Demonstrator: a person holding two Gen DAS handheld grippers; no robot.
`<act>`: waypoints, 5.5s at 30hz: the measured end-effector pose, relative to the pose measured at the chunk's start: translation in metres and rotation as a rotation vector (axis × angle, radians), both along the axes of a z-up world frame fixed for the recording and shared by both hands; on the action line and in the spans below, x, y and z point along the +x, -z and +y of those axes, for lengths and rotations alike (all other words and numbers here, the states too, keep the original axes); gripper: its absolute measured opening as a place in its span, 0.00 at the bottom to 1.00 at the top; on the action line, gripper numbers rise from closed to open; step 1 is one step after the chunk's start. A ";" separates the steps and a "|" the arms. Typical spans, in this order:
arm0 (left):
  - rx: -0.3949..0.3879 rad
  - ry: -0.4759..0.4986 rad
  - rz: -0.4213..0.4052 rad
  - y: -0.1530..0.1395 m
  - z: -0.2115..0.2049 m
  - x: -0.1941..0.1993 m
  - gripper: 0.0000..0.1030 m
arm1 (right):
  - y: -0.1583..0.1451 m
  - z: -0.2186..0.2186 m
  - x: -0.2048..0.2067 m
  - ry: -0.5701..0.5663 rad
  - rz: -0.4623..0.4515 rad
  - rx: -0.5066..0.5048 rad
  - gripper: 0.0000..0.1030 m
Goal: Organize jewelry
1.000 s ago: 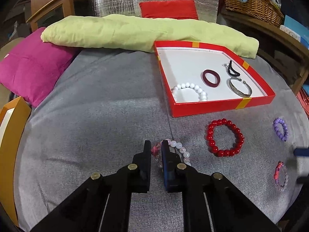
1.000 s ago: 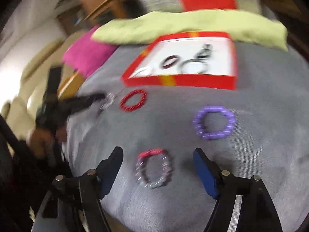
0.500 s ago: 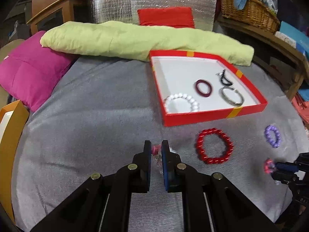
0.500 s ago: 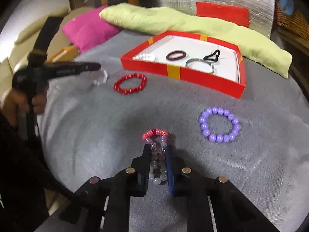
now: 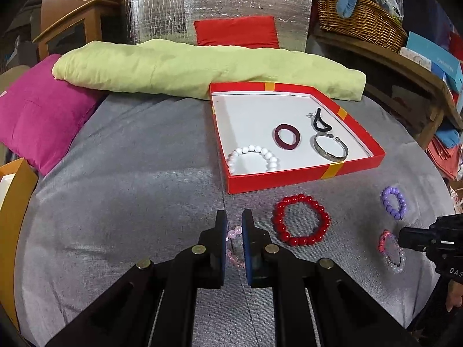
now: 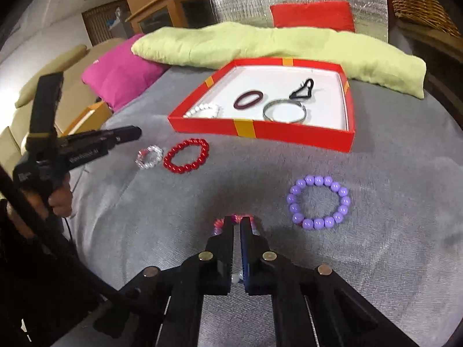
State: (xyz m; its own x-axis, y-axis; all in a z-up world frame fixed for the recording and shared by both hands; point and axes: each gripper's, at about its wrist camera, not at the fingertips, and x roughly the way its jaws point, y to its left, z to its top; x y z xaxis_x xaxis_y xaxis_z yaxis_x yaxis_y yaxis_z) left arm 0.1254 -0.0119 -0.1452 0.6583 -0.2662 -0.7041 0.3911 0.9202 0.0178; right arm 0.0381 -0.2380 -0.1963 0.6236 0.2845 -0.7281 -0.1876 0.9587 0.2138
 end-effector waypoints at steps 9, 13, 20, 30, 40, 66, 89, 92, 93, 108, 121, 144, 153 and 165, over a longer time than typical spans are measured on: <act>-0.014 -0.003 0.047 0.006 0.005 0.005 0.10 | 0.017 0.004 0.002 -0.008 0.054 -0.059 0.27; -0.008 -0.027 0.083 0.013 0.008 0.008 0.18 | 0.019 0.014 -0.001 -0.022 0.016 -0.122 0.28; 0.001 0.013 0.116 0.020 -0.001 0.008 0.54 | 0.017 0.016 -0.002 -0.012 -0.026 -0.151 0.08; 0.034 0.067 0.151 0.032 -0.011 0.008 0.40 | 0.009 -0.001 0.002 0.052 -0.030 -0.054 0.08; 0.025 0.022 0.124 0.027 -0.003 0.011 0.08 | 0.013 -0.003 0.004 0.074 -0.010 -0.009 0.08; -0.042 0.049 0.001 -0.008 -0.004 -0.012 0.07 | -0.013 -0.007 0.005 0.145 -0.128 0.175 0.08; 0.034 0.012 -0.053 -0.014 -0.031 -0.030 0.07 | -0.031 -0.018 -0.005 0.148 -0.183 0.241 0.08; 0.058 -0.016 -0.077 -0.024 -0.040 -0.037 0.07 | -0.035 -0.024 -0.009 0.157 -0.194 0.244 0.08; 0.068 -0.024 -0.081 -0.026 -0.043 -0.039 0.07 | -0.036 -0.026 -0.010 0.159 -0.196 0.249 0.08; 0.136 -0.021 -0.210 -0.073 -0.078 -0.057 0.07 | -0.070 -0.048 -0.011 0.173 -0.279 0.304 0.08; 0.144 -0.003 -0.241 -0.084 -0.095 -0.031 0.07 | -0.089 -0.056 0.038 0.161 -0.313 0.327 0.08; 0.062 -0.012 -0.139 -0.071 -0.097 0.124 0.07 | -0.076 -0.063 0.202 0.167 -0.195 0.516 0.08; 0.015 0.033 -0.034 -0.033 -0.105 0.150 0.07 | -0.047 -0.053 0.248 0.178 -0.106 0.537 0.09; 0.028 0.036 0.027 -0.011 -0.106 0.158 0.07 | -0.018 -0.057 0.257 0.224 -0.033 0.555 0.09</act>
State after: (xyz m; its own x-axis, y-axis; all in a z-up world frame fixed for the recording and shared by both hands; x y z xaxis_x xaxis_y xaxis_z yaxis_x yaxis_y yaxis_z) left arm 0.2831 -0.1182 -0.1338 0.6294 -0.2692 -0.7290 0.4249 0.9047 0.0328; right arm 0.2950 -0.2949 -0.1784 0.7320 0.4757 -0.4878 -0.0087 0.7224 0.6914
